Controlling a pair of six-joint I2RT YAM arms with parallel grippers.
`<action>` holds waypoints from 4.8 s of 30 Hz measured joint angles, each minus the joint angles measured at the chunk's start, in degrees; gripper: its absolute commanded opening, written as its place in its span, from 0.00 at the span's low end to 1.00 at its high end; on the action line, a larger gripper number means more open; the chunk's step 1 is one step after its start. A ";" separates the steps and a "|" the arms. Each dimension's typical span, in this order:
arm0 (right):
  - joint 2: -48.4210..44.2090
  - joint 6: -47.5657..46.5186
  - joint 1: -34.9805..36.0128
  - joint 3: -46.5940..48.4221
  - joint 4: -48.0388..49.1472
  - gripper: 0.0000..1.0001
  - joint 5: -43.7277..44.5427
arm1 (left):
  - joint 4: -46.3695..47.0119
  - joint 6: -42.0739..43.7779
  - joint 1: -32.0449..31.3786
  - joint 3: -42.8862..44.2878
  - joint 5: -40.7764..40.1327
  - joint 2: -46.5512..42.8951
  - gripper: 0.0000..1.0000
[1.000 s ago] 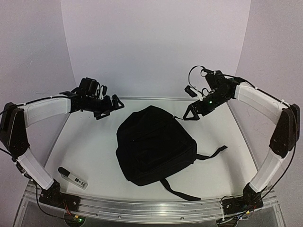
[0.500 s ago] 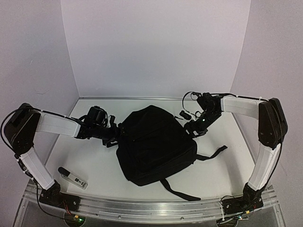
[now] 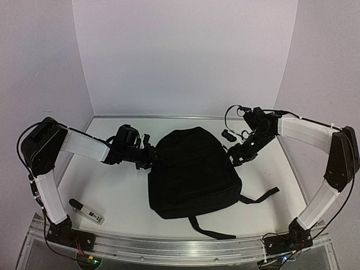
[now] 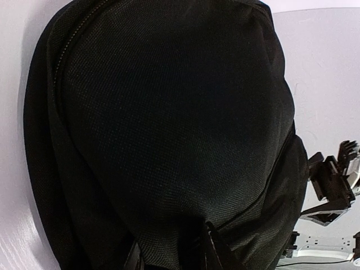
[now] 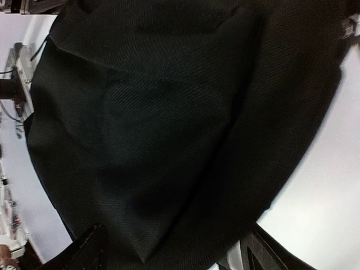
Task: Pack the student bag
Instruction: Adjust the student bag at the center of the board, then unzip the student bag at the center of the board.
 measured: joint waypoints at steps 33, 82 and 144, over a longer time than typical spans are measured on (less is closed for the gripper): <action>23.37 4.72 33.55 36.28 1.00 0.70 26.21 | 3.57 -4.44 -0.14 -1.25 -0.53 -0.02 0.11; 23.63 5.62 29.85 34.34 0.75 0.00 31.93 | 3.55 -3.82 0.71 -2.08 -0.17 -2.03 0.00; 27.38 4.17 4.67 43.85 1.09 0.73 24.76 | -37.77 15.79 -14.86 3.35 -18.58 -15.72 1.00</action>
